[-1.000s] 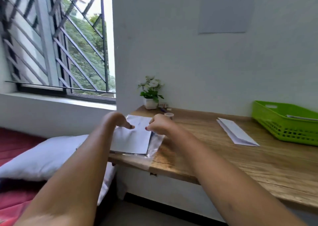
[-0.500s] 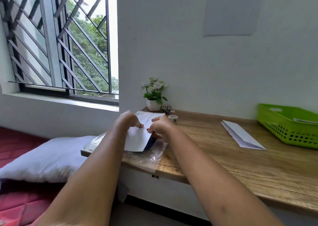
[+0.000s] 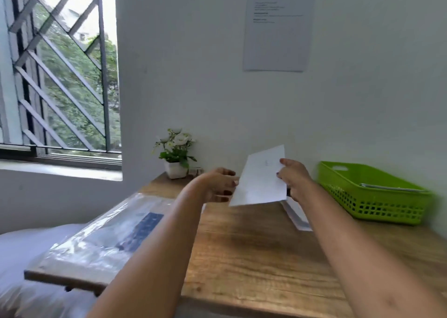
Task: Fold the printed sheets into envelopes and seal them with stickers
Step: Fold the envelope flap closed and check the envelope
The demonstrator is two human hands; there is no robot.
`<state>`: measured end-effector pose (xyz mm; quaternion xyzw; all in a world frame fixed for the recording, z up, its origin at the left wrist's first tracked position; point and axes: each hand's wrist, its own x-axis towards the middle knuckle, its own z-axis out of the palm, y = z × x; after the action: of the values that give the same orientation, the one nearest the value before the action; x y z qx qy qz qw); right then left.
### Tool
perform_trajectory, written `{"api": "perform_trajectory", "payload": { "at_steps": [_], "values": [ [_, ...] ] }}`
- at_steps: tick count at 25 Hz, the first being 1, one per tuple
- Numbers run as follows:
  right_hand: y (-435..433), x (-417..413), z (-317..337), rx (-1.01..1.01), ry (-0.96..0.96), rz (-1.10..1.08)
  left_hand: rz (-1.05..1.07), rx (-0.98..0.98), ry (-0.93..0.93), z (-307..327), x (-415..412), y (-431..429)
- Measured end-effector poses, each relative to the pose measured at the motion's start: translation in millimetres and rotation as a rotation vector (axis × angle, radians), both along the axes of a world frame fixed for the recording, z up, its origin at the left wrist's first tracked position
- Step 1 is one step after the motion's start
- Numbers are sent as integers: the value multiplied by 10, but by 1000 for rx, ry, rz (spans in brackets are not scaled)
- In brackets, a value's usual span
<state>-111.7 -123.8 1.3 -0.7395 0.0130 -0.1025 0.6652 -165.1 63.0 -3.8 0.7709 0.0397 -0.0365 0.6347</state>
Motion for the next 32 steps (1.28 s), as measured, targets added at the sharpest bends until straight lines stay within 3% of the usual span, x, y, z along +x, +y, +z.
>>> {"api": "perform_trajectory", "payload": {
  "at_steps": [3, 6, 8, 11, 13, 18, 19, 22, 24, 32],
  "values": [
    [-314, 43, 137, -153, -201, -75, 6, -45, -101, -48, 281, -265],
    [-375, -17, 300, -375, -521, -195, 40, -433, -169, -63, 491, -338],
    [-330, 53, 251, -503, -563, -236, 27, -622, -136, -148, 598, -250],
    [-261, 262, 30, -259, -460, -125, -98, -675, -69, -262, 602, -52],
    [-196, 399, -74, -113, -424, -55, -197, -535, -57, -235, 542, -11],
    [-221, 438, -231, -526, -362, 107, -30, -155, -99, -311, 610, -82],
    [-260, 406, -252, -605, -277, 207, -10, 21, -106, -361, 622, -115],
    [-338, 300, -325, -926, -32, 483, 7, 785, -103, -487, 670, -230],
    [-324, 234, -364, -1077, -12, 496, -24, 1049, -127, -517, 684, -291],
    [-250, 181, -351, -1278, 88, 542, -320, 946, 7, -444, 613, -139]
  ]
}}
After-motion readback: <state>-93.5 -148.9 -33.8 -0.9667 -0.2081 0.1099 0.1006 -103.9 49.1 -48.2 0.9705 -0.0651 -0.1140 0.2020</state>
